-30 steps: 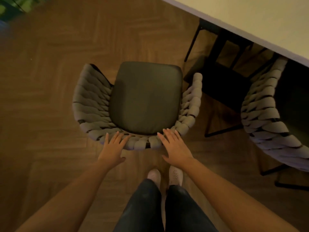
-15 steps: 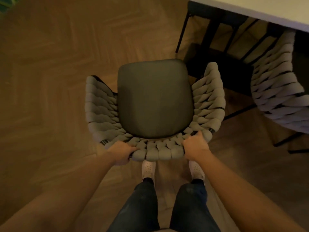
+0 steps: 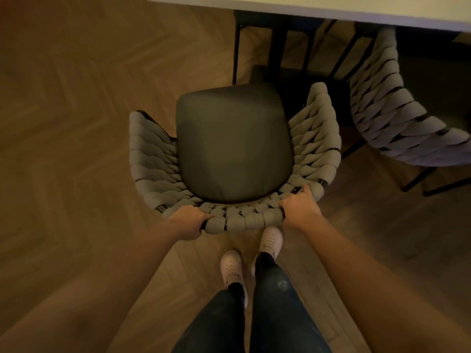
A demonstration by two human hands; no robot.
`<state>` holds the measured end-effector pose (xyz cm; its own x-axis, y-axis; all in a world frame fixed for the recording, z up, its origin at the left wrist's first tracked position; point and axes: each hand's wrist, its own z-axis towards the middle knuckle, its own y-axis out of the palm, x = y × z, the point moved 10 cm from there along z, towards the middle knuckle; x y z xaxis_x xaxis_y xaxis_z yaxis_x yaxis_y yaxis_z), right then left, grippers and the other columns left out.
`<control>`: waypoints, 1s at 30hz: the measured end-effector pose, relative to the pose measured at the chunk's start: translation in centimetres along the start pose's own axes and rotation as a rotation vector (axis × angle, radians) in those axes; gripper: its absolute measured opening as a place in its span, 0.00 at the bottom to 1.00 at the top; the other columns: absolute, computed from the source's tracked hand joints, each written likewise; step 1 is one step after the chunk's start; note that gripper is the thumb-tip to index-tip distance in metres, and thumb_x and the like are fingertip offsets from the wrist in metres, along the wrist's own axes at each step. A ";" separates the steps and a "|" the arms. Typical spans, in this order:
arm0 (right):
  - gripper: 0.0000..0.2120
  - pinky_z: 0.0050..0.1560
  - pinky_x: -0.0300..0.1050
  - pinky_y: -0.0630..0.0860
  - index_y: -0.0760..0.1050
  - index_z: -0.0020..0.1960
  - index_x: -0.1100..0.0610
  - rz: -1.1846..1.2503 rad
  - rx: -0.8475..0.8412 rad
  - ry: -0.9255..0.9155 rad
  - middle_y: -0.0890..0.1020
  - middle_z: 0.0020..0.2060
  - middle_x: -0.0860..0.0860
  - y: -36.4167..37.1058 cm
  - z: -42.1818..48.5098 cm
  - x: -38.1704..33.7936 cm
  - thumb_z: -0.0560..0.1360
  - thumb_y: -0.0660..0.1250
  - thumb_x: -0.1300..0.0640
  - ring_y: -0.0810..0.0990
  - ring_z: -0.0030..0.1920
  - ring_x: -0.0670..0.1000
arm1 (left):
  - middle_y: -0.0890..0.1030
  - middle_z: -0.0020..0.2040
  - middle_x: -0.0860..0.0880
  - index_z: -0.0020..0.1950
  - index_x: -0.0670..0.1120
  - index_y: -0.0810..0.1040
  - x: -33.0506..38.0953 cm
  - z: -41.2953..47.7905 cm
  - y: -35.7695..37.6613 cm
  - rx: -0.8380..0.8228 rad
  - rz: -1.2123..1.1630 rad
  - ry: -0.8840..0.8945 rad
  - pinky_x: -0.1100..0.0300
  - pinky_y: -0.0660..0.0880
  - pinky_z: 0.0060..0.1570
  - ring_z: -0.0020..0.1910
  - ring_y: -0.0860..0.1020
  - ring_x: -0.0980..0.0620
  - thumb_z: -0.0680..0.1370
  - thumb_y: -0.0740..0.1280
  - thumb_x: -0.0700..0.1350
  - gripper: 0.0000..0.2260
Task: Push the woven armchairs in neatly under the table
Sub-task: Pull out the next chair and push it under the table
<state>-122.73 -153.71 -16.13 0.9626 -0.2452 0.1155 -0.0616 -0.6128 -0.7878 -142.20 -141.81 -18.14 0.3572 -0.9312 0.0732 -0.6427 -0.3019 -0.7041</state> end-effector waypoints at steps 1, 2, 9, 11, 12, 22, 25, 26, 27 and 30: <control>0.11 0.72 0.61 0.55 0.78 0.52 0.49 0.007 0.000 0.005 0.81 0.48 0.50 -0.2 0.3 0.3 0.77 0.58 0.51 0.77 0.54 0.55 | 0.80 0.58 0.51 0.72 0.57 0.69 -0.3 0.5 -0.5 0.002 0.007 -0.003 0.56 0.73 0.48 0.55 0.78 0.48 0.77 0.63 0.45 0.23; 0.11 0.72 0.60 0.55 0.78 0.52 0.49 0.016 -0.001 0.012 0.81 0.49 0.50 -0.5 0.8 0.9 0.77 0.58 0.51 0.77 0.55 0.55 | 0.80 0.58 0.51 0.72 0.57 0.69 -0.6 1.2 -1.3 0.002 0.014 -0.004 0.56 0.74 0.48 0.55 0.78 0.49 0.77 0.63 0.45 0.23; 0.11 0.70 0.56 0.59 0.75 0.57 0.48 0.083 -0.018 0.025 0.81 0.53 0.50 -2.4 3.8 4.6 0.77 0.59 0.50 0.77 0.56 0.54 | 0.80 0.59 0.52 0.68 0.57 0.73 -2.3 5.0 -5.8 0.018 0.042 -0.023 0.53 0.76 0.51 0.56 0.78 0.49 0.76 0.64 0.45 0.21; 0.10 0.68 0.55 0.60 0.75 0.55 0.50 0.119 -0.009 -0.001 0.80 0.52 0.50 -2.8 4.0 4.5 0.77 0.59 0.50 0.77 0.55 0.54 | 0.79 0.60 0.52 0.69 0.57 0.72 -2.7 5.2 -5.9 -0.013 0.054 -0.029 0.54 0.76 0.51 0.56 0.78 0.50 0.76 0.64 0.45 0.21; 0.09 0.68 0.55 0.61 0.75 0.54 0.50 0.133 -0.001 -0.018 0.80 0.52 0.50 -2.9 4.0 4.3 0.77 0.59 0.50 0.77 0.54 0.54 | 0.79 0.60 0.52 0.69 0.57 0.72 -2.9 5.2 -5.7 -0.030 0.044 -0.031 0.54 0.76 0.51 0.56 0.78 0.50 0.76 0.64 0.45 0.22; 0.17 0.74 0.55 0.55 0.77 0.63 0.49 0.601 -0.079 -0.231 0.78 0.62 0.50 -3.7 3.7 4.8 0.76 0.64 0.54 0.68 0.69 0.52 | 0.71 0.72 0.53 0.77 0.56 0.61 -4.3 4.5 -5.2 -0.145 -0.127 -0.114 0.38 0.40 0.73 0.73 0.65 0.50 0.69 0.61 0.73 0.40; 0.19 0.76 0.55 0.55 0.75 0.67 0.54 0.884 0.252 0.004 0.70 0.72 0.54 -4.7 3.5 10.4 0.76 0.63 0.60 0.59 0.76 0.53 | 0.71 0.72 0.49 0.72 0.53 0.70 -6.8 3.1 -7.0 0.123 -0.482 -0.247 0.45 0.44 0.74 0.73 0.64 0.49 0.64 0.46 0.81 0.47; 0.21 0.74 0.57 0.58 0.73 0.68 0.56 0.899 0.413 0.156 0.67 0.73 0.56 -4.7 2.9 12.8 0.76 0.64 0.60 0.59 0.75 0.56 | 0.70 0.72 0.47 0.71 0.50 0.73 -8.1 2.5 -7.6 0.255 -0.543 -0.315 0.46 0.49 0.74 0.74 0.63 0.47 0.69 0.50 0.78 0.43; 0.24 0.73 0.58 0.61 0.70 0.71 0.58 0.880 0.529 0.320 0.63 0.74 0.59 -4.3 2.0 14.7 0.74 0.66 0.60 0.59 0.75 0.58 | 0.68 0.74 0.43 0.70 0.46 0.74 -9.6 1.6 -8.2 0.392 -0.537 -0.406 0.46 0.53 0.73 0.75 0.60 0.44 0.74 0.57 0.72 0.36; 0.39 0.73 0.57 0.60 0.54 0.78 0.59 1.121 0.528 0.753 0.54 0.77 0.62 -0.9 0.6 17.8 0.73 0.70 0.55 0.55 0.76 0.62 | 0.57 0.77 0.36 0.75 0.39 0.65 -12.6 -0.8 -9.3 0.652 -0.475 -0.682 0.43 0.54 0.74 0.77 0.53 0.38 0.76 0.71 0.49 0.31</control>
<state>-105.34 -157.06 -13.72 0.0997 -0.8317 -0.5462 -0.4120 0.4652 -0.7835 -141.28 -127.41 -11.94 0.9121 -0.3726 0.1710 0.0796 -0.2482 -0.9654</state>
